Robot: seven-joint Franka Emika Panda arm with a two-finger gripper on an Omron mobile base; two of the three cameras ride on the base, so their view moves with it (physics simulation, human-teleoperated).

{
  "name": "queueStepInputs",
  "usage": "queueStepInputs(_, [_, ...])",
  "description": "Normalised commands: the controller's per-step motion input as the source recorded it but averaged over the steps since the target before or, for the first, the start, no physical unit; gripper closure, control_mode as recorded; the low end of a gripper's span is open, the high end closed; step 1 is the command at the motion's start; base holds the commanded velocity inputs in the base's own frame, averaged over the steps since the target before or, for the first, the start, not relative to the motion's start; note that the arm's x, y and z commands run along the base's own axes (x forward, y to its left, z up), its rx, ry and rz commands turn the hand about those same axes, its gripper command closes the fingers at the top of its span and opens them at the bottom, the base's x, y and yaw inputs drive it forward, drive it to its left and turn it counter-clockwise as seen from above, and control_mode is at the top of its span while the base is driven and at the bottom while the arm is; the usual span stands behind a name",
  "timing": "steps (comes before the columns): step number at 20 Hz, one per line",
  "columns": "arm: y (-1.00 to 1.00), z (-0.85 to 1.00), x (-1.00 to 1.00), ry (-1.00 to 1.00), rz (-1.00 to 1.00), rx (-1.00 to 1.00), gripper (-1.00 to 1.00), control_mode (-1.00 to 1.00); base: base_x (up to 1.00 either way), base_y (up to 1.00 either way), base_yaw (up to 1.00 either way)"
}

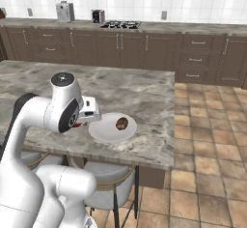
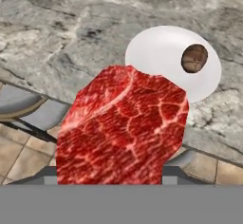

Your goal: Take the cheese, steak, and potato from the fridge and place them on the plate on the dining counter to create an appetizer plate.

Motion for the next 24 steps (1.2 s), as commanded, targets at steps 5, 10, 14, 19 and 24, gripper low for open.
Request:
queueStepInputs(5, [0.02, -0.3, 0.25, 0.08, -0.12, 0.13, 1.0, -1.0, 0.0, 0.0, 0.0])
queueStepInputs(10, [0.08, -0.38, 0.3, -0.04, -0.08, 0.06, 1.0, -1.0, 0.0, 0.0, 0.0])
queueStepInputs(14, [0.17, -0.33, 0.47, -0.15, -0.07, 0.0, 1.0, -1.0, 0.0, 0.0, 0.0])
queueStepInputs(19, [0.07, -0.29, 0.66, -0.01, -0.07, 0.0, 1.0, -1.0, 0.0, 0.0, 0.0])
queueStepInputs(24, [0.0, -0.26, 0.66, 0.0, -0.05, 0.0, 1.0, -1.0, 0.0, 0.0, 0.0])
